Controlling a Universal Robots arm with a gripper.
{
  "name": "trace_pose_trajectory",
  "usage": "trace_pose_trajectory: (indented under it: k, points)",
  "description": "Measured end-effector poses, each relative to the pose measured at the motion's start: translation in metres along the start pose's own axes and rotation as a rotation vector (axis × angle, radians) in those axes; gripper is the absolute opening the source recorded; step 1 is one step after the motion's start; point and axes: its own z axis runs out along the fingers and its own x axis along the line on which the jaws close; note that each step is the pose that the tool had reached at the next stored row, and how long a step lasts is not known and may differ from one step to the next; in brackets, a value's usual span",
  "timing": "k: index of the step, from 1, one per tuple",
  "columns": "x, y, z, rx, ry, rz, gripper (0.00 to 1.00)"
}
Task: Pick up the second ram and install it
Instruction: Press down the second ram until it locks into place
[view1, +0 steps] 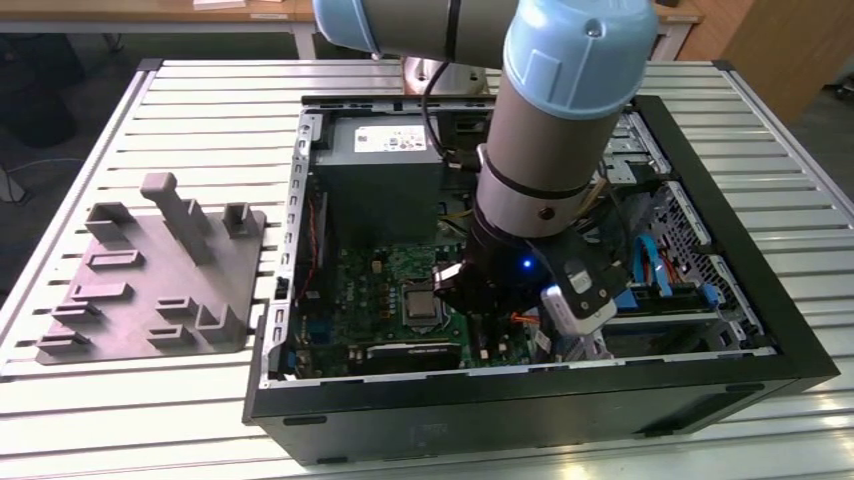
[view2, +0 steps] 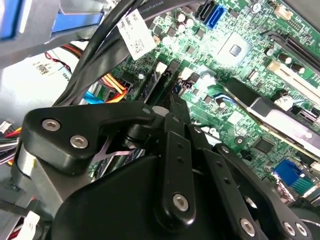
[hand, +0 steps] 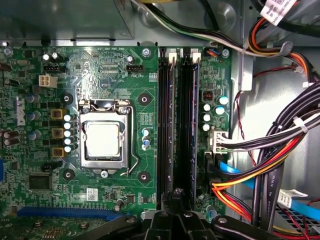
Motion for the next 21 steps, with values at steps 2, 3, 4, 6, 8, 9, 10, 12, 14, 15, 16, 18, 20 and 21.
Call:
trace_pose_trajectory:
  k: [2, 3, 4, 6, 8, 9, 10, 12, 14, 15, 16, 18, 20, 21]
  points:
    - [0.0002, -0.0004, -0.0053, -0.0003, -0.0001, 0.0, 0.1]
    - [0.0004, -0.0007, -0.0084, 0.0016, 0.0004, 0.0, 0.1]
    - [0.0004, -0.0007, -0.0098, 0.0011, 0.0002, 0.0, 0.1]
    - [0.0003, 0.0008, -0.0108, 0.0016, 0.0004, 0.0, 0.1]
    - [0.0002, 0.0064, -0.0114, 0.0041, 0.0005, 0.0, 0.1]
    - [0.0002, 0.0105, -0.0115, 0.0051, 0.0004, 0.0, 0.1]
    - [0.0002, 0.015, -0.0118, 0.0063, 0.0004, 0.0, 0.1]
    - [0.0003, 0.024, -0.0123, 0.0084, 0.0004, 0.0, 0.1]
    - [0.0003, 0.0309, -0.0128, 0.0088, 0.0005, 0.0, 0.1]
    - [0.0003, 0.0322, -0.0128, 0.0087, 0.0004, 0.0, 0.1]
    - [0.0002, 0.0325, -0.0128, 0.0085, 0.0003, 0.0, 0.1]
    - [0.0003, 0.0325, -0.0128, 0.0088, 0.0004, 0.0, 0.1]
    - [0.0003, 0.0325, -0.0128, 0.0089, 0.0004, 0.0, 0.1]
    - [0.0003, 0.0325, -0.0129, 0.009, 0.0004, 0.0, 0.1]
